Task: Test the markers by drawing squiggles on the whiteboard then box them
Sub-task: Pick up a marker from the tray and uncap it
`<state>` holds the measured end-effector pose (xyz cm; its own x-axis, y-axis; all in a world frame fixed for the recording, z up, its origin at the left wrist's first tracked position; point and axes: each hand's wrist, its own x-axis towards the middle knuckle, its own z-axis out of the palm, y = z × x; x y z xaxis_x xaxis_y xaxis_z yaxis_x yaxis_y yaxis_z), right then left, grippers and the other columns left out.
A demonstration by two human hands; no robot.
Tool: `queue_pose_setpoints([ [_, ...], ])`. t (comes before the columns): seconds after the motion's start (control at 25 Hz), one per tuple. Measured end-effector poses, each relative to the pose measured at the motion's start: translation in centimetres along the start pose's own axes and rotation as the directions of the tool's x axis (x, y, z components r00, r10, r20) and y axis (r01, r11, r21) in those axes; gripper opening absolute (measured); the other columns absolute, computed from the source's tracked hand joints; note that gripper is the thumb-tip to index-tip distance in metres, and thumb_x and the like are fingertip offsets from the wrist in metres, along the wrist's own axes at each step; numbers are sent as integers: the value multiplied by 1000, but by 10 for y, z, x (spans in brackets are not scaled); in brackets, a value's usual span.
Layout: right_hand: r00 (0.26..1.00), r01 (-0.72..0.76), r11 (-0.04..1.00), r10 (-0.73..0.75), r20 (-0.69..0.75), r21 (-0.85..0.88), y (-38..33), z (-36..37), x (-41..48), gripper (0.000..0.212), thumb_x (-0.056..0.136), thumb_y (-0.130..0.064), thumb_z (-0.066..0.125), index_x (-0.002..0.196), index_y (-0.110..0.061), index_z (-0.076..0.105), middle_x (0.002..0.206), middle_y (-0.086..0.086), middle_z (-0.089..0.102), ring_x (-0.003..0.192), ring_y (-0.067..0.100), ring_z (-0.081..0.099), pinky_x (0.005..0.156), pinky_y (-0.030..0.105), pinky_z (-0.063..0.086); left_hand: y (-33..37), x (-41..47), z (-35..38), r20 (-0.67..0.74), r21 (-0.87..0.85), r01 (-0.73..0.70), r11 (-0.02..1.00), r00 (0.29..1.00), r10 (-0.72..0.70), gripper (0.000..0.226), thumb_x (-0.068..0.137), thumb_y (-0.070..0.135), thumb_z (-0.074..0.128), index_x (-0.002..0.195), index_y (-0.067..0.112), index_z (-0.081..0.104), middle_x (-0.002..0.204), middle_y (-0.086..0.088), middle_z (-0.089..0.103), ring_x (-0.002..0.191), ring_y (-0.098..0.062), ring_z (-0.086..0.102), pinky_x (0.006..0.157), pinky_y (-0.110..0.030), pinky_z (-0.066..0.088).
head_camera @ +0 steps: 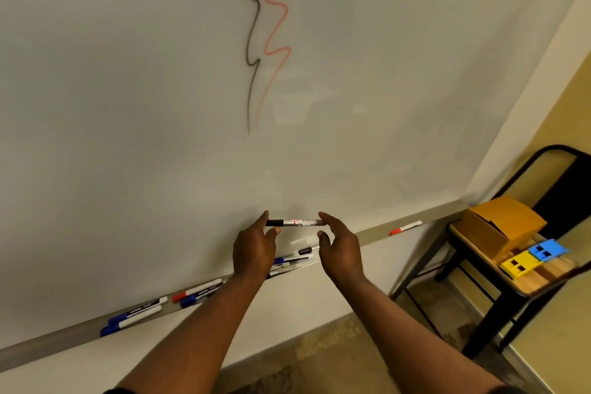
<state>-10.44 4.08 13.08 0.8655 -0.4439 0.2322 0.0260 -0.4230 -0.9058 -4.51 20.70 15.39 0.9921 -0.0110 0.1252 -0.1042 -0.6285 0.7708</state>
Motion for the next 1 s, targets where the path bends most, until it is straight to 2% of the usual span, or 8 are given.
queue_pose_setpoints([
  [0.08, 998, -56, 998, 56, 11, 0, 19, -7, 7, 40, 99, -9, 54, 136, -23, 58, 131, -12, 63, 125, 5, 53, 104, 19, 40, 5, 0, 28, 97, -13, 55, 998, 994, -54, 60, 96, 27, 62, 150, 23, 37, 134, -9, 60, 117, -24, 59, 96, -26, 44],
  [0.2, 994, -108, 994, 109, 33, -10, 59, -28, 34, 39, 102, -21, 52, 141, -23, 54, 137, -11, 60, 130, 7, 50, 105, 17, 34, 20, 3, 88, 254, -87, 168, 982, 957, -141, 71, 97, 31, 59, 156, 22, 20, 149, -6, 45, 129, -24, 50, 102, -27, 38],
  [0.28, 988, -136, 991, 136, 68, -2, 90, -48, 59, 40, 104, -29, 49, 144, -26, 51, 141, -10, 56, 134, 7, 47, 108, 19, 33, 33, 11, 134, 318, -142, 269, 953, 924, -213, 76, 97, 35, 58, 157, 22, 14, 157, -5, 33, 140, -25, 38, 110, -31, 32],
  [0.36, 982, -148, 989, 148, 117, -13, 125, -76, 88, 42, 105, -27, 46, 147, -27, 47, 147, -9, 51, 138, 8, 43, 111, 21, 31, 51, 19, 183, 361, -160, 356, 921, 889, -281, 77, 97, 32, 59, 157, 21, 12, 160, -5, 28, 144, -26, 32, 113, -33, 29],
  [0.52, 946, -239, 969, 247, 211, -61, 190, -142, 144, 45, 106, -21, 39, 150, -29, 41, 154, -5, 43, 143, 13, 37, 116, 27, 28, 97, 27, 272, 435, -111, 490, 865, 806, -401, 78, 96, 21, 60, 157, 21, 12, 160, -7, 27, 143, -28, 32, 109, -31, 31],
  [0.68, 911, -295, 949, 315, 265, -110, 243, -194, 191, 44, 107, -20, 37, 150, -29, 39, 154, 0, 43, 137, 19, 45, 115, 34, 33, 139, 37, 345, 478, -96, 577, 811, 742, -471, 79, 96, 14, 60, 157, 21, 11, 160, -9, 26, 142, -29, 33, 109, -32, 32],
  [0.88, 867, -379, 911, 410, 284, -161, 288, -229, 229, 44, 107, -22, 39, 151, -28, 39, 154, 2, 43, 140, 26, 41, 115, 47, 37, 161, 55, 413, 505, -35, 638, 769, 676, -537, 83, 93, 4, 60, 157, 18, 9, 154, -11, 38, 133, -30, 44, 100, -30, 40],
  [1.0, 849, -397, 897, 439, 293, -193, 303, -238, 240, 45, 107, -26, 39, 151, -26, 38, 156, 2, 41, 143, 25, 38, 116, 47, 36, 161, 61, 441, 515, -20, 662, 749, 649, -560, 85, 91, 4, 61, 157, 19, 10, 152, -10, 40, 132, -31, 46, 101, -32, 41],
])
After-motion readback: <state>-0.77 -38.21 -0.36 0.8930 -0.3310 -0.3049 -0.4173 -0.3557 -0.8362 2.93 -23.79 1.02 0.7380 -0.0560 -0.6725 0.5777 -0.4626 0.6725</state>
